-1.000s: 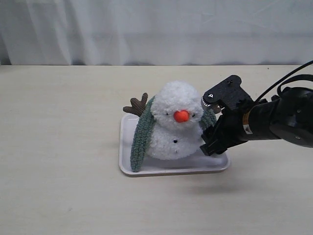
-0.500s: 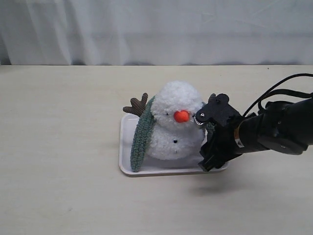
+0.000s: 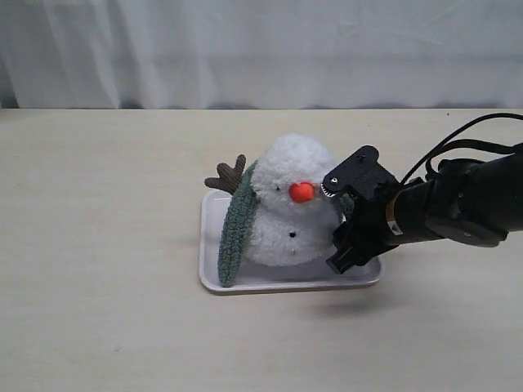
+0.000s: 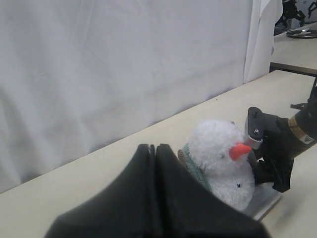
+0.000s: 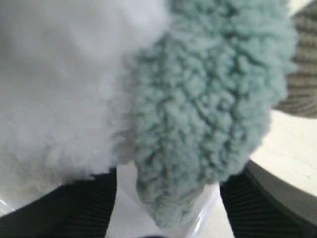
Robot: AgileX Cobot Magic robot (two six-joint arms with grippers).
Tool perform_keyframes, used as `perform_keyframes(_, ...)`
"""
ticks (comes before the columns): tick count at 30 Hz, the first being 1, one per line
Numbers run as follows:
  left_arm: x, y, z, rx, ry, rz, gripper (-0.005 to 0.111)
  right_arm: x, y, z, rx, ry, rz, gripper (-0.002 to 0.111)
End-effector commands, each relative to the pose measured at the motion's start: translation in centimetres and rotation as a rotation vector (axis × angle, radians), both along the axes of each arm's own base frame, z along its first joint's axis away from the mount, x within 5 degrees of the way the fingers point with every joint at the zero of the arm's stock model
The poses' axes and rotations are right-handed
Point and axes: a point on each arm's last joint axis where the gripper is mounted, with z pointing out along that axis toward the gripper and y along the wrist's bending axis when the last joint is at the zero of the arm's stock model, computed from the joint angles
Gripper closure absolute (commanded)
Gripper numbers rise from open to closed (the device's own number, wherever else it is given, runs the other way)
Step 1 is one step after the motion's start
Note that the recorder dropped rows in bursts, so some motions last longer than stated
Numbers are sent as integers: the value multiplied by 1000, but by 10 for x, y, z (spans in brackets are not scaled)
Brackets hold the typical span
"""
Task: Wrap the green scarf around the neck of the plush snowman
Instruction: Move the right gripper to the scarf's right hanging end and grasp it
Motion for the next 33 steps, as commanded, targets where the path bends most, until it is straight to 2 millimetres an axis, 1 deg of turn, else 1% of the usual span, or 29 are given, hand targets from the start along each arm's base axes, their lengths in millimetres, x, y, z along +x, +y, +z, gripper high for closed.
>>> perform_keyframes(1, 1, 0, -2, -8, 13, 1, 107, 5, -13, 1, 16, 0, -58, 52)
perform_keyframes(4, 1, 0, -2, -9, 12, 2, 107, 7, -23, -1, 31, 8, -108, 52)
perform_keyframes(5, 1, 0, -2, -9, 12, 2, 107, 6, -24, -1, 36, 9, -112, 52)
perform_keyframes(8, 1, 0, -2, -9, 12, 2, 107, 5, -21, -2, 63, -1, -89, 52)
perform_keyframes(12, 1, 0, -1, -10, 9, 5, 107, 0, -12, -5, 156, -36, -13, 52)
perform_keyframes(16, 1, 0, -1, -10, 9, 5, 107, -1, -12, -16, 152, -6, -3, 53)
perform_keyframes(19, 1, 0, -2, -10, 10, 4, 107, -1, -13, -27, 127, 27, -5, 63)
perform_keyframes(24, 1, 0, -2, -10, 10, 4, 107, -3, -17, -32, 79, 61, -26, 91)
perform_keyframes(27, 1, 0, -2, -10, 10, 4, 107, -4, -19, -31, 55, 71, -37, 104)
perform_keyframes(33, 1, 0, -2, -10, 10, 4, 107, -13, -21, -23, 76, 57, -41, 104)
